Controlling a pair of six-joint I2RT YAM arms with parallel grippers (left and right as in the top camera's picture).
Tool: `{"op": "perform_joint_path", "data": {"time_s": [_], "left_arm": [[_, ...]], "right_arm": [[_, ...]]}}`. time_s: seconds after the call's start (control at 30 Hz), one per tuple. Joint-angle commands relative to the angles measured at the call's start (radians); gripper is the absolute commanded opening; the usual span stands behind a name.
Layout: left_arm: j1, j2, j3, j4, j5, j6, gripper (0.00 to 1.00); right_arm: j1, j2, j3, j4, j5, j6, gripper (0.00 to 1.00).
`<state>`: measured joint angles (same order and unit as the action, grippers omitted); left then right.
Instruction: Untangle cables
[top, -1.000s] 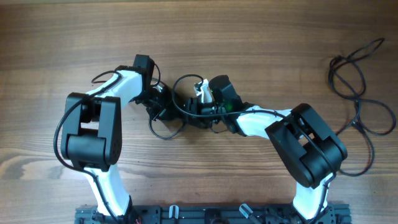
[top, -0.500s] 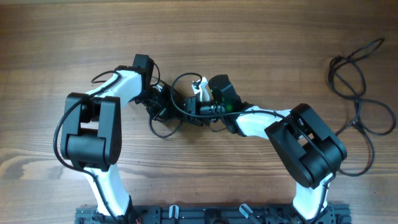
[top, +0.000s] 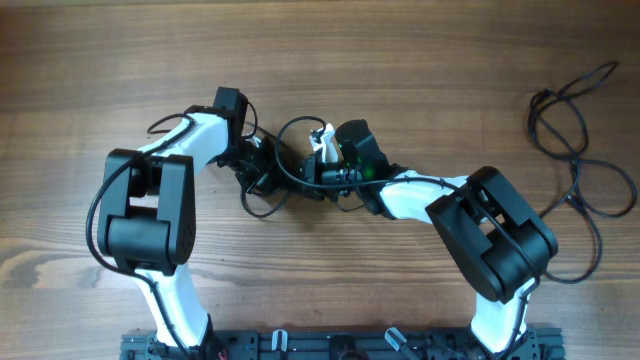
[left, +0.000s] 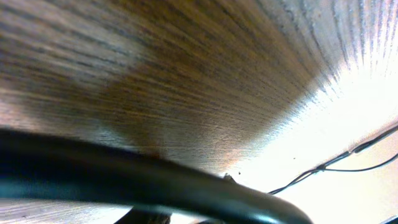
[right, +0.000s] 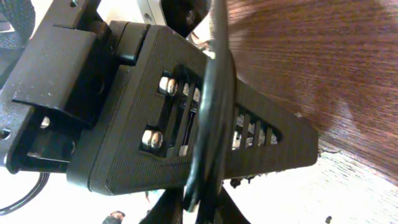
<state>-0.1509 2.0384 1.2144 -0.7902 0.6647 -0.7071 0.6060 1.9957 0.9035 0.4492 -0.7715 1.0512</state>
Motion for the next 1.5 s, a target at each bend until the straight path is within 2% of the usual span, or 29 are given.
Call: {"op": "perform_joint_path", "data": {"time_s": [0.0, 0.33, 0.43, 0.5, 0.63, 0.97, 1.07, 1.1, 1.13, 1.17, 1.2, 1.23, 1.27, 1.37, 1.47], "left_arm": [[-0.015, 0.023, -0.023, -0.015, 0.022, 0.023, 0.33], [-0.015, 0.023, -0.023, -0.015, 0.019, 0.023, 0.32], [-0.015, 0.023, -0.023, -0.026, 0.019, 0.023, 0.36], [-0.014, 0.022, -0.023, -0.042, 0.020, 0.023, 0.31], [-0.001, -0.002, -0.022, -0.053, 0.019, 0.022, 0.31], [0.106, -0.215, 0.008, -0.052, 0.013, 0.015, 0.33], [0.145, -0.274, 0.009, -0.047, -0.092, 0.015, 0.36], [0.154, -0.281, 0.009, -0.045, -0.143, 0.015, 0.40], [0.163, -0.285, 0.009, -0.045, -0.198, 0.015, 0.49], [0.169, -0.285, 0.009, -0.045, -0.251, 0.015, 0.55], [0.175, -0.284, 0.009, -0.047, -0.304, 0.015, 0.67], [0.177, -0.282, 0.008, -0.050, -0.356, 0.015, 0.91], [0.177, -0.282, 0.008, -0.053, -0.405, 0.015, 0.94], [0.176, -0.282, -0.002, -0.048, -0.508, 0.014, 0.95], [0.176, -0.280, -0.006, -0.041, -0.555, 0.015, 0.91]], "right_arm": [[-0.007, 0.012, 0.015, 0.008, 0.056, -0.004, 0.09], [-0.007, 0.012, 0.015, -0.003, 0.056, -0.005, 0.04], [-0.010, 0.012, 0.015, -0.031, 0.056, -0.006, 0.04], [-0.017, 0.012, 0.015, -0.058, 0.056, -0.033, 0.04], [-0.038, 0.012, 0.015, -0.100, 0.056, -0.037, 0.04], [-0.056, 0.012, 0.015, -0.106, 0.056, -0.037, 0.04], [-0.056, 0.012, 0.015, -0.106, 0.055, -0.037, 0.04], [-0.056, 0.012, 0.015, -0.106, 0.056, -0.037, 0.04], [-0.056, 0.012, 0.015, -0.106, 0.056, -0.037, 0.04], [-0.056, 0.012, 0.015, -0.106, 0.056, -0.037, 0.04], [-0.056, 0.012, 0.015, -0.106, 0.056, -0.037, 0.04], [-0.056, 0.012, 0.015, -0.106, 0.056, -0.038, 0.04], [-0.056, 0.012, 0.015, -0.106, 0.056, -0.038, 0.04], [-0.056, 0.012, 0.015, -0.107, 0.056, -0.063, 0.04], [-0.056, 0.011, 0.015, -0.106, 0.056, -0.081, 0.04]]}}
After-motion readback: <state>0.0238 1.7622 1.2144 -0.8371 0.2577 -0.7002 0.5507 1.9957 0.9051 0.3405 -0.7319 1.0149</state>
